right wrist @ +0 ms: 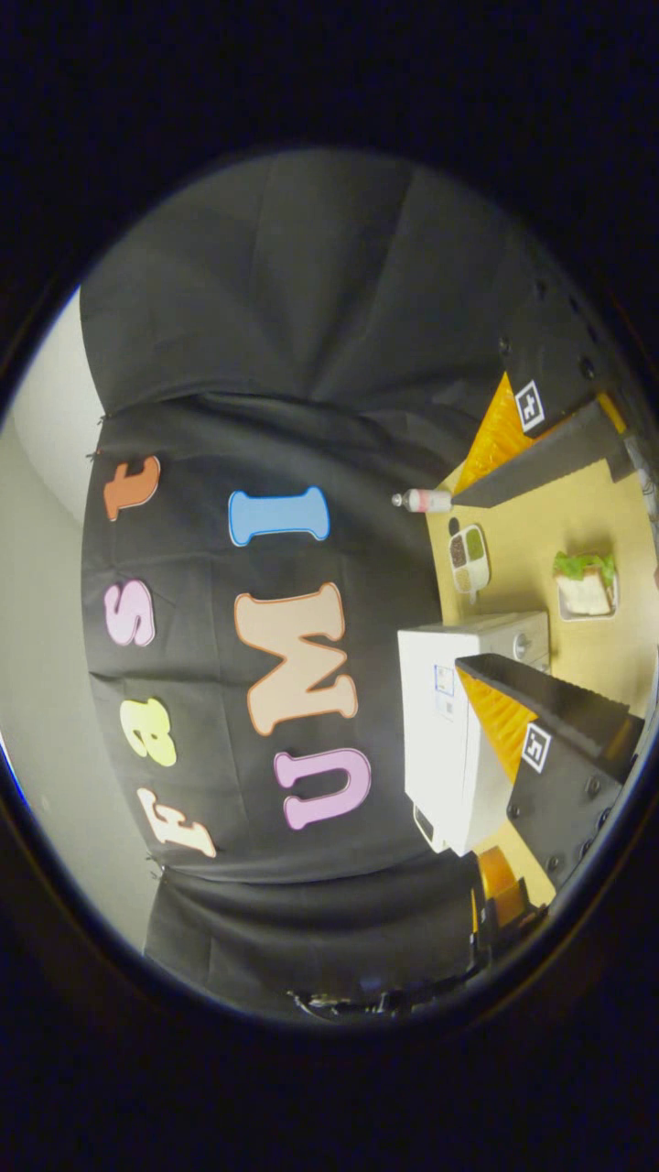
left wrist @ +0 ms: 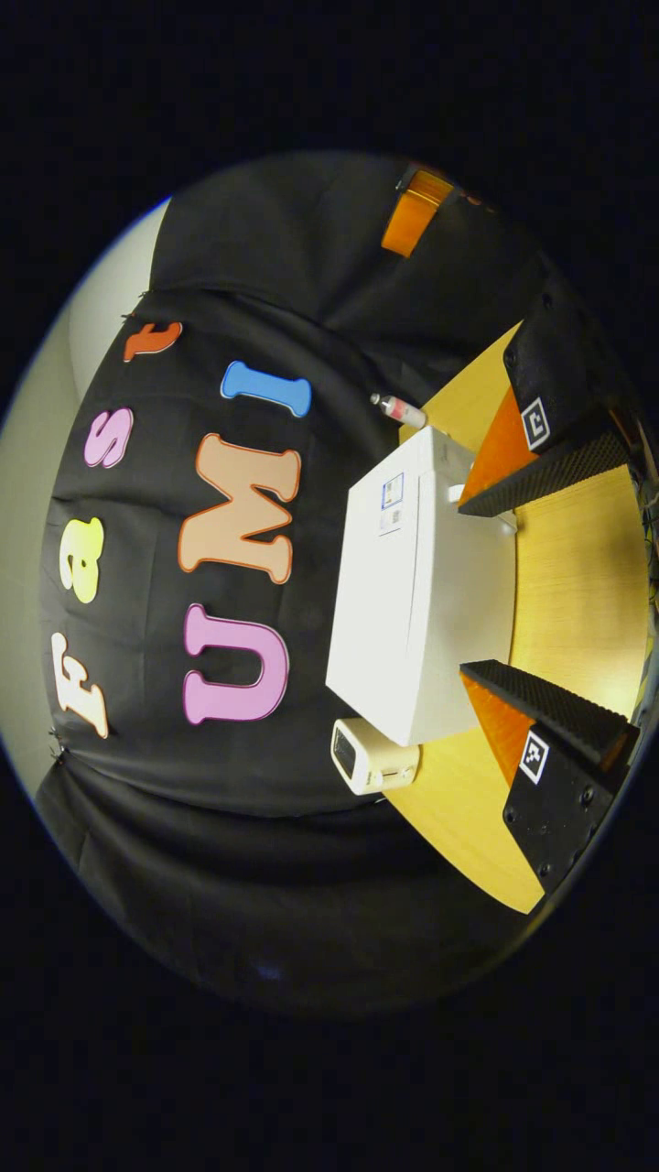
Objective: Open the microwave oven with the left hand, put the food in, and close the microwave oven.
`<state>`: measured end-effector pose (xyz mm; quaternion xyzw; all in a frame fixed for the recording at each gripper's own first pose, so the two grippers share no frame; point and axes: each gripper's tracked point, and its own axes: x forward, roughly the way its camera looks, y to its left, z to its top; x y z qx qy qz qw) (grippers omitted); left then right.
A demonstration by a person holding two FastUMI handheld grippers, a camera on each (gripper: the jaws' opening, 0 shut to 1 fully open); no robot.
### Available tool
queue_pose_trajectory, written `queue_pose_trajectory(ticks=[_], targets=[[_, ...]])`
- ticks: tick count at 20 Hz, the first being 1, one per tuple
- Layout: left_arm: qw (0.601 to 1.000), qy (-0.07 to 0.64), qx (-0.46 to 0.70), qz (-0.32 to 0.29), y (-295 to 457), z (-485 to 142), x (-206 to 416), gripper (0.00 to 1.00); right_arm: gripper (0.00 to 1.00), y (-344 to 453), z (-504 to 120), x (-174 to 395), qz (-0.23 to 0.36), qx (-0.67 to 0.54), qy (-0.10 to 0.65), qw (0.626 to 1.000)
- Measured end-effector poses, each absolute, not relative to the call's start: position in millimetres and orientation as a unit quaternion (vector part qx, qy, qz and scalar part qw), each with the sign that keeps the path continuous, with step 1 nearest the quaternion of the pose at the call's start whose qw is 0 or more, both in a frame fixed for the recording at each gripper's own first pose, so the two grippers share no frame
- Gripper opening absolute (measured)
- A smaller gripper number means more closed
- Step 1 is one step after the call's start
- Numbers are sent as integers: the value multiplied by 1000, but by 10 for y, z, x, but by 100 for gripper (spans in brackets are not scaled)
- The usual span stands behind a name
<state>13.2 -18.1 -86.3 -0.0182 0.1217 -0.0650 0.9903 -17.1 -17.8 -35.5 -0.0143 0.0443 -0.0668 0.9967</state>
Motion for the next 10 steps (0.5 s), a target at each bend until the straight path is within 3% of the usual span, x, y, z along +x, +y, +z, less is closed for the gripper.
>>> queue_pose_trajectory(ticks=[5,6,10], targets=[[979,173,-34,-100,-395,-1335,269,95,98,-381,-389,-297,-101,-17,41,994],[977,182,-36,-107,-438,-1408,297,95,92,-408,-400,-318,-108,-15,42,993],[969,209,-37,-125,-638,-1659,453,95,92,-523,-450,-393,-131,-13,44,990]])
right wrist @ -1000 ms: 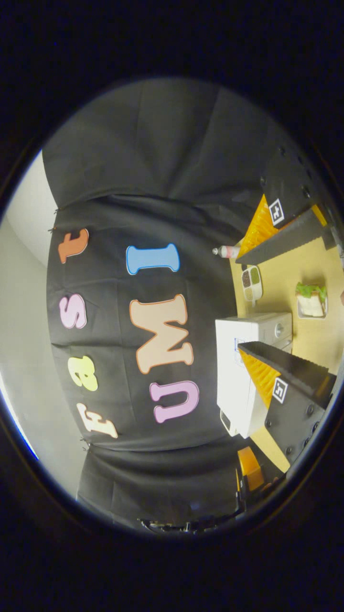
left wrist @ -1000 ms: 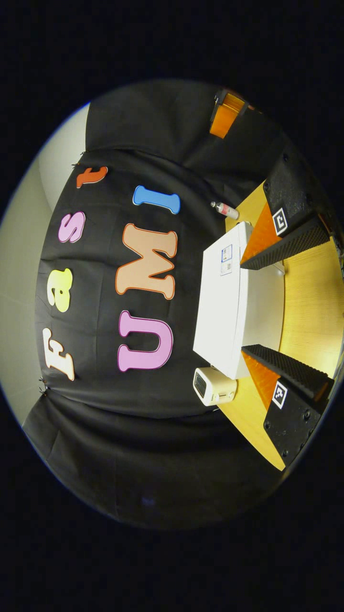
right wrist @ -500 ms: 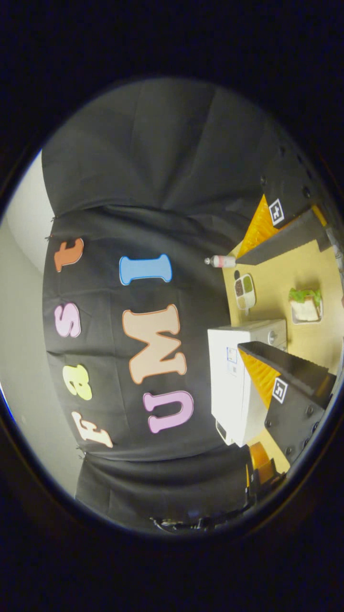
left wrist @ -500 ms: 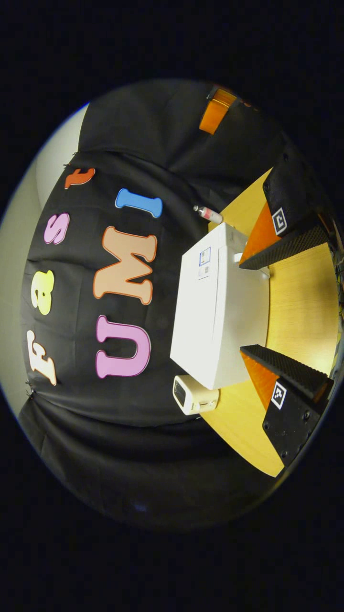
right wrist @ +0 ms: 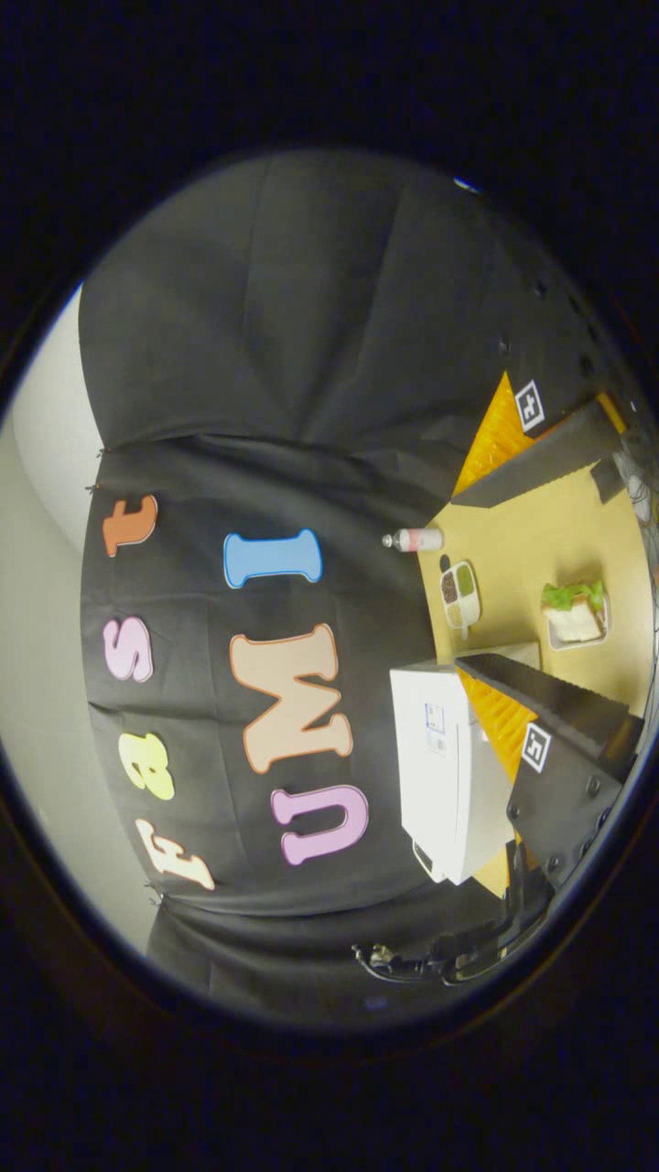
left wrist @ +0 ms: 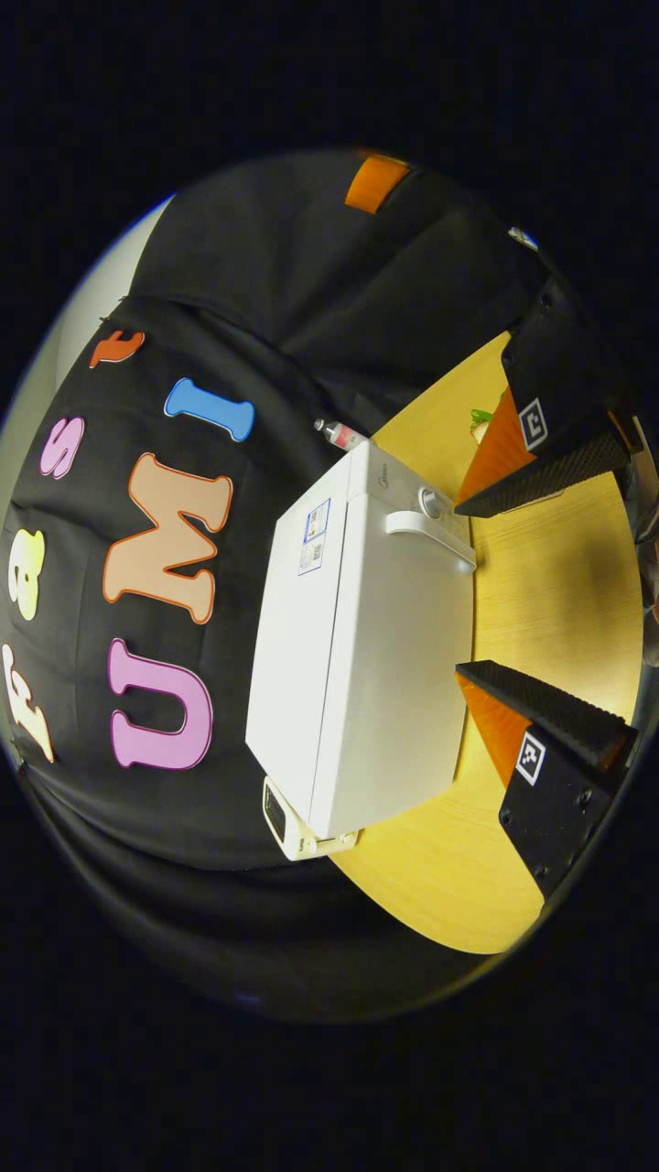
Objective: Open the microwave oven with the left hand, put the food in, and close the microwave oven.
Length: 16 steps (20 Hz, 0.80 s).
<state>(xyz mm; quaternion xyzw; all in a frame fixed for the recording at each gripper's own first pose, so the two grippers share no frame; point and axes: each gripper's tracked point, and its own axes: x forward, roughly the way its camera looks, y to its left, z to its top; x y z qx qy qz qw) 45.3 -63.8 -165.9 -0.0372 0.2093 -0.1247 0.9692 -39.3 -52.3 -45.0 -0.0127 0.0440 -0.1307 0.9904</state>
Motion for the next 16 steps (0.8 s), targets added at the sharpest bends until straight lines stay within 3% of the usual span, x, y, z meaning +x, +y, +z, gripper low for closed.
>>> queue_pose_trajectory(ticks=[5,6,12,16], targets=[[957,250,-27,-146,-1021,-2054,646,95,92,-619,-594,-456,-153,6,55,987],[954,260,-21,-149,-1080,-2153,700,95,98,-633,-618,-459,-156,12,57,986],[942,308,-5,-133,-1255,-2576,1028,94,98,-785,-648,-451,-179,19,59,982],[933,339,0,-117,-1297,-2798,1250,86,99,-846,-651,-403,-184,26,60,981]])
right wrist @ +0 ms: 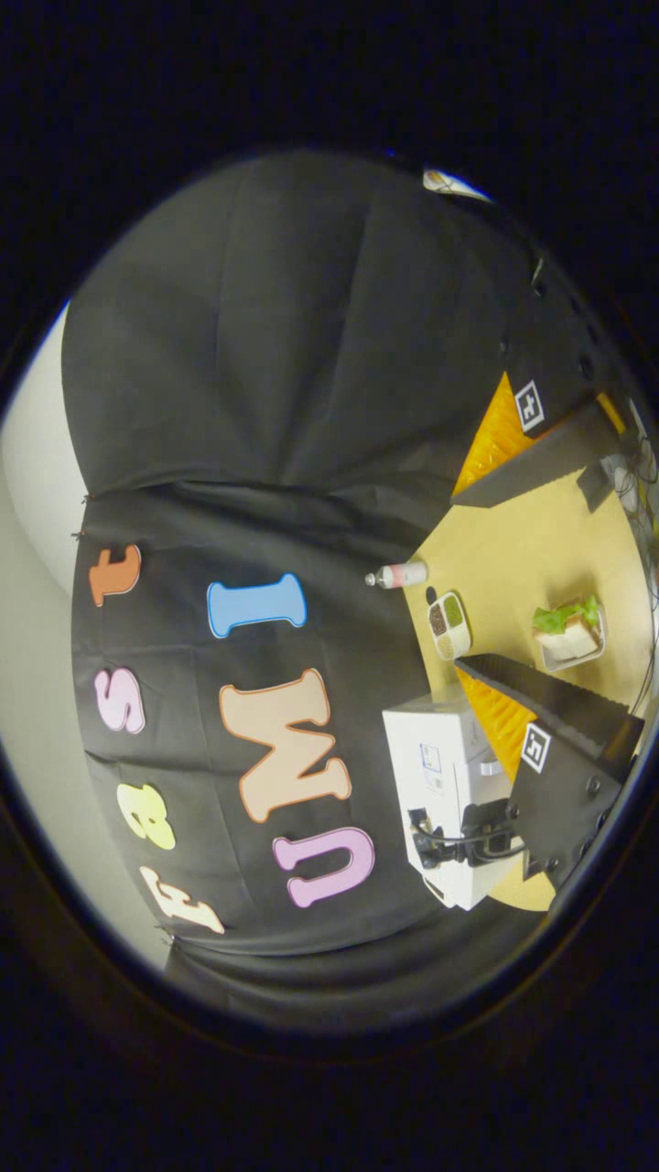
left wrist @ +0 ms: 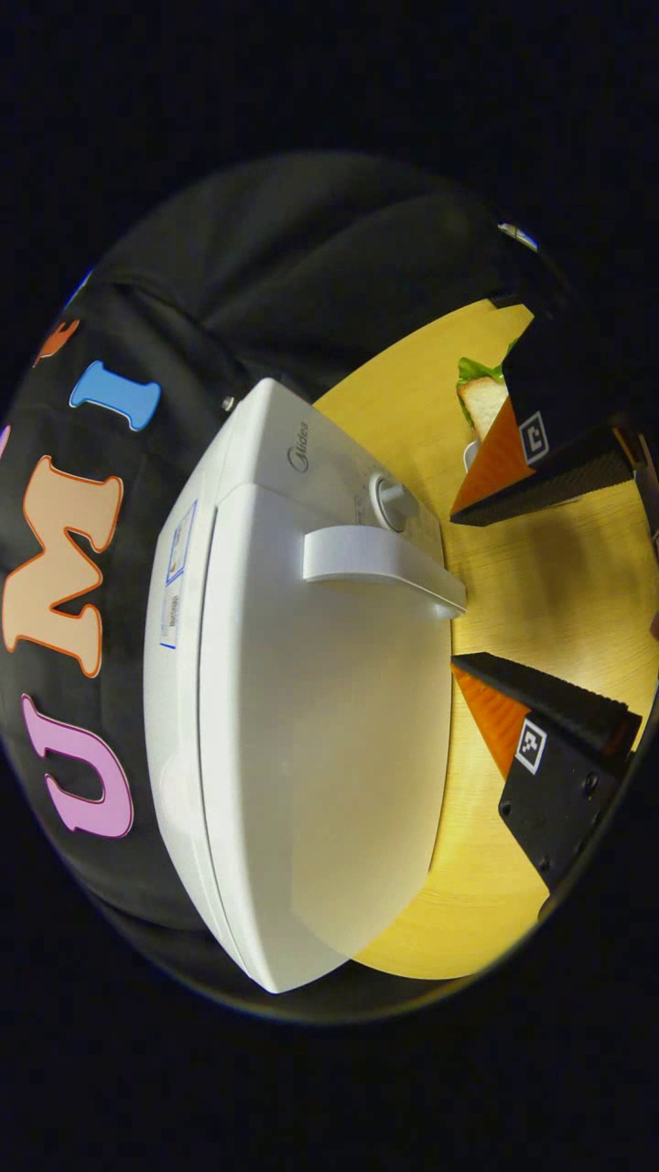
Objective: Open the microwave oven with the left hand, put the food in, and close the microwave oven.
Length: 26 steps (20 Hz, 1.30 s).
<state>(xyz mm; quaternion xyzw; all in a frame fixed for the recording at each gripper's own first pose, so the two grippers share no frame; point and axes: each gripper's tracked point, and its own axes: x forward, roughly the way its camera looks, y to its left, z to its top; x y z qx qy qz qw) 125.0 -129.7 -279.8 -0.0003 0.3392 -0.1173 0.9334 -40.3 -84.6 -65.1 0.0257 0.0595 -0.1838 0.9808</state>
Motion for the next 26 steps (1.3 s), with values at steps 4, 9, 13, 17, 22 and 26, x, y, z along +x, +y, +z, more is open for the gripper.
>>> queue_pose_trajectory(ticks=[4,9,13,17,22,26], targets=[[932,346,12,-107,-1359,-2884,1404,72,99,-861,-735,-330,-181,25,71,981],[929,357,28,-97,-1401,-2972,1504,58,98,-869,-757,-285,-179,23,76,981],[925,367,43,-83,-1336,-3019,1548,41,99,-935,-798,-293,-186,25,83,979],[922,375,47,-80,-1323,-3035,1544,26,98,-965,-848,-295,-188,21,94,977],[922,377,47,-71,-1303,-3034,1512,15,99,-908,-852,-301,-179,15,96,979],[926,368,47,-72,-1297,-3029,1518,8,99,-859,-895,-357,-169,15,103,980]])
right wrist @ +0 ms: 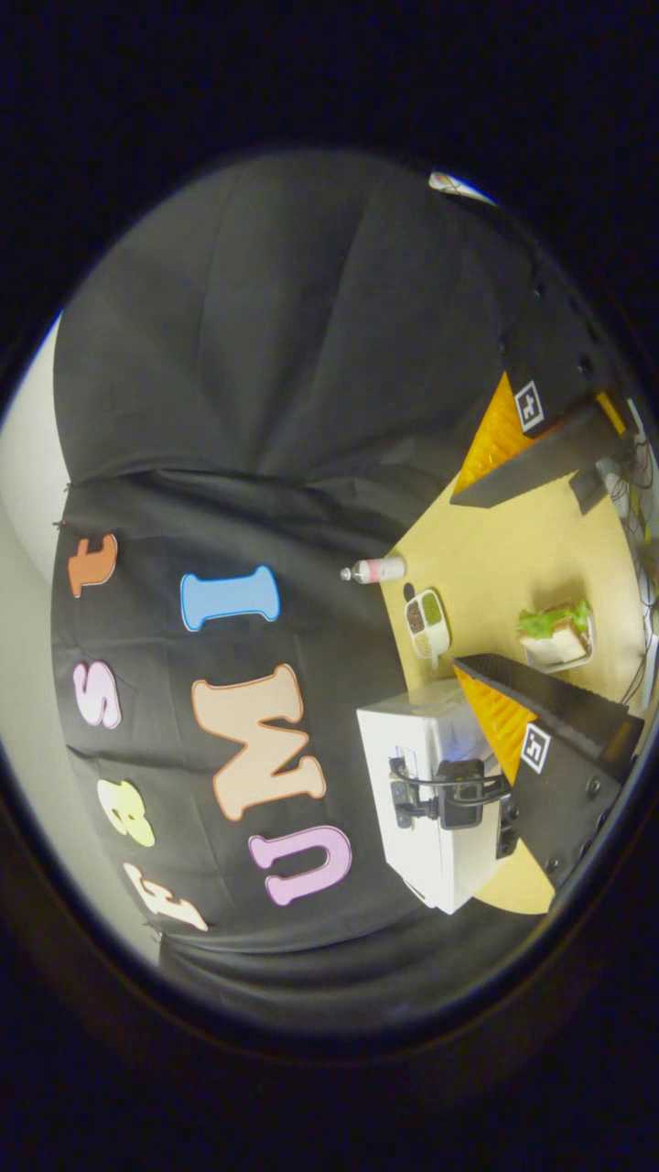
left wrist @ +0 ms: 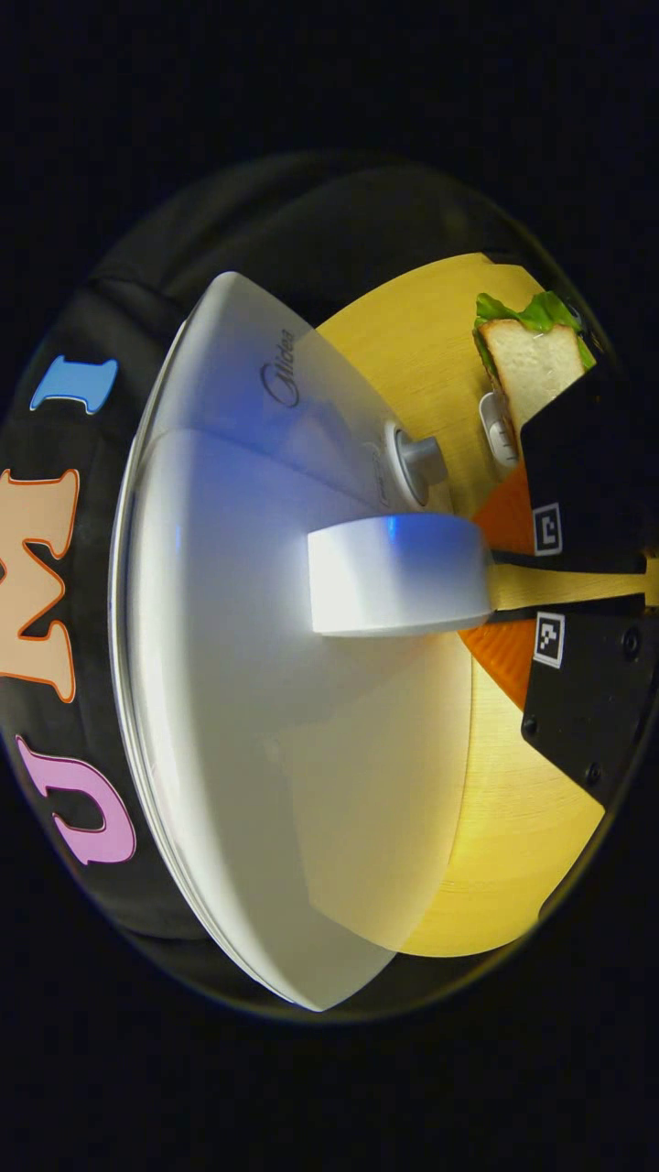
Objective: Open the microwave oven with the left hand, put the food in, and close the microwave oven.
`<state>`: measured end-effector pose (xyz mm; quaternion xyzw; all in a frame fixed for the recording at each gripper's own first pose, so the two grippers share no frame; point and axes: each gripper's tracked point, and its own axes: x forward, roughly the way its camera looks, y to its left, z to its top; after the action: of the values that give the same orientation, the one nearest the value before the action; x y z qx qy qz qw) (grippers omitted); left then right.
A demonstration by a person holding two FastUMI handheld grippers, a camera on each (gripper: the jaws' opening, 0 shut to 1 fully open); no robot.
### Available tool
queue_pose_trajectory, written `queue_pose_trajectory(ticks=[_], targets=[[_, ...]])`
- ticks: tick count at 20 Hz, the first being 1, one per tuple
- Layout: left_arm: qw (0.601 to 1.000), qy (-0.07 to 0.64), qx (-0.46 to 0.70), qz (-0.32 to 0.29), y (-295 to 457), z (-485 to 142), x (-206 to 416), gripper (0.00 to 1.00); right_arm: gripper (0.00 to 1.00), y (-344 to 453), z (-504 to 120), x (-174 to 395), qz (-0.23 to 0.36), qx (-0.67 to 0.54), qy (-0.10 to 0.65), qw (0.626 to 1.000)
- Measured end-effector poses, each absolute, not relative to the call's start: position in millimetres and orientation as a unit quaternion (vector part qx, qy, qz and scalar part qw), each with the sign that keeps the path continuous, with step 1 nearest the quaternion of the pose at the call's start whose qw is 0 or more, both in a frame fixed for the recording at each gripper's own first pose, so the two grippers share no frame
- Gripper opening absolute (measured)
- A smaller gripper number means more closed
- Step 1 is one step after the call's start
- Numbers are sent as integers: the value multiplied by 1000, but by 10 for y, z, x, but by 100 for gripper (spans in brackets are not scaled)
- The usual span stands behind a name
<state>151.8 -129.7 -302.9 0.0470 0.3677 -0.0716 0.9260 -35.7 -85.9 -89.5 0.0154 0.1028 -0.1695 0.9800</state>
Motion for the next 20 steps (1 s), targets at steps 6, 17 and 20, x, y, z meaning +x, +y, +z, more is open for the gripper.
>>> queue_pose_trajectory(ticks=[6,17,20], targets=[[929,358,41,-80,-1307,-3012,1498,7,99,-882,-1020,-515,-169,11,121,978],[936,345,30,-59,-1232,-3010,1193,5,92,-1073,-1034,-583,-181,10,122,976],[929,360,31,-80,-1153,-3052,903,5,92,-1083,-1020,-521,-166,17,123,978]])
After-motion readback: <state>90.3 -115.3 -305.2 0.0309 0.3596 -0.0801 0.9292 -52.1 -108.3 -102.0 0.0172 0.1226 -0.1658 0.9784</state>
